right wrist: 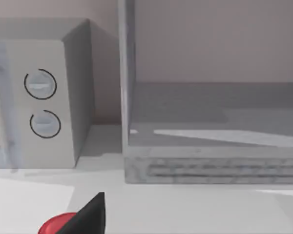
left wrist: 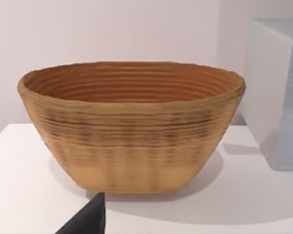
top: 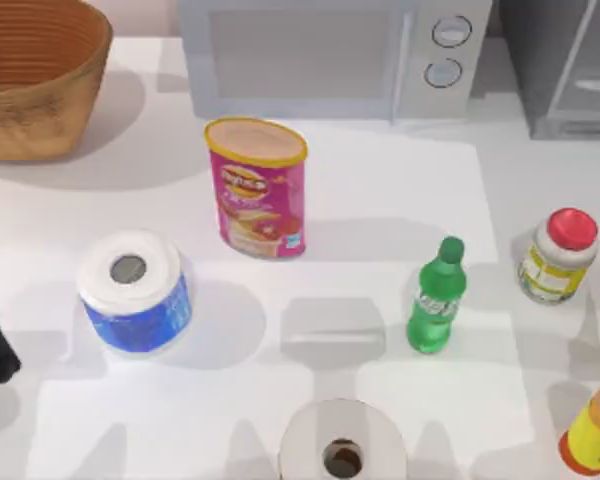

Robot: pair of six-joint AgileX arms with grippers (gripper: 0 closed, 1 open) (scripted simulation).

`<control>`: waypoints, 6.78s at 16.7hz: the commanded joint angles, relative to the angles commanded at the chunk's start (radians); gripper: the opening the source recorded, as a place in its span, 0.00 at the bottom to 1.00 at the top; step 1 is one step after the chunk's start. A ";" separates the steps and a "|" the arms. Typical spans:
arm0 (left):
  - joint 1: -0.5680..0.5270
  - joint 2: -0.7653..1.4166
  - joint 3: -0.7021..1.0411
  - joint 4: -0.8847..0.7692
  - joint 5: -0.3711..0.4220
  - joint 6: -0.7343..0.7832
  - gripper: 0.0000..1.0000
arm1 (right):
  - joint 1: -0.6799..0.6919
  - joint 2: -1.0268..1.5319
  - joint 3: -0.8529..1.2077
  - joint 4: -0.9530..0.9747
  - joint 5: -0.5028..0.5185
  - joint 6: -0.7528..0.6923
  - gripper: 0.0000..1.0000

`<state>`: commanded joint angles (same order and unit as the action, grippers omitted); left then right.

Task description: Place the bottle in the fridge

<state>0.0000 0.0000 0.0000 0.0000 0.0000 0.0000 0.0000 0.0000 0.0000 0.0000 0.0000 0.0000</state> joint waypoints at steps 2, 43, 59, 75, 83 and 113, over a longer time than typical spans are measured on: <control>0.000 0.000 0.000 0.000 0.000 0.000 1.00 | 0.001 0.001 0.000 0.001 -0.001 -0.001 1.00; 0.000 0.000 0.000 0.000 0.000 0.000 1.00 | 0.496 1.741 0.332 1.000 -0.245 -0.095 1.00; 0.000 0.000 0.000 0.000 0.000 0.000 1.00 | 0.496 1.747 0.331 1.006 -0.245 -0.095 0.10; 0.000 0.000 0.000 0.000 0.000 0.000 1.00 | 0.456 1.633 0.317 0.914 -0.338 -0.114 0.01; 0.000 0.000 0.000 0.000 0.000 0.000 1.00 | 0.161 1.349 0.327 0.603 -0.576 -0.256 0.01; 0.000 0.000 0.000 0.000 0.000 0.000 1.00 | 0.000 0.027 0.026 0.026 -0.019 -0.022 0.01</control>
<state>0.0000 0.0000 0.0000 0.0000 0.0000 0.0000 -0.0004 0.0272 0.0257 0.0263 -0.0186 -0.0218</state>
